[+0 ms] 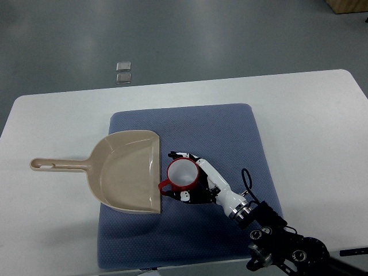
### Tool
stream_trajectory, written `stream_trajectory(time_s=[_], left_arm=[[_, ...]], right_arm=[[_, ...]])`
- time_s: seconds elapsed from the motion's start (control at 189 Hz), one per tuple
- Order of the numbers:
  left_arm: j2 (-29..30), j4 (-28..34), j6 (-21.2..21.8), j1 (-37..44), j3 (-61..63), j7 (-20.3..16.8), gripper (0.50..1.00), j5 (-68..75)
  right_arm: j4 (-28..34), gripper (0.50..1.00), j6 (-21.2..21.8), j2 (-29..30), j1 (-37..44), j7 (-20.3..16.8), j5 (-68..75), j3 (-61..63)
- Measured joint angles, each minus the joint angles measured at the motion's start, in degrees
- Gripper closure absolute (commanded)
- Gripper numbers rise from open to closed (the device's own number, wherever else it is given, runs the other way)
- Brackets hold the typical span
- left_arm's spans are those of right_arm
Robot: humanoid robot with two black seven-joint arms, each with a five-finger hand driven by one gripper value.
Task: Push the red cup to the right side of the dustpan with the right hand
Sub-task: 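Press the red mug against the dustpan's side edge with the right hand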
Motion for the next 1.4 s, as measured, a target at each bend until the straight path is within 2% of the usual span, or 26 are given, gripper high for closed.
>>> stream_trajectory(time_s=[0.524, 1.398], left_arm=[[0.0, 0.0, 0.0, 0.0, 0.0, 0.0, 0.500, 0.0], [0.0, 0.0, 0.0, 0.0, 0.0, 0.0, 0.500, 0.0]], right_arm=[[0.0, 0.576, -1.7, 0.0, 1.7, 0.0, 0.0, -2.5], [0.0, 0.576, -1.6, 0.0, 3.2, 0.0, 0.2, -5.4]])
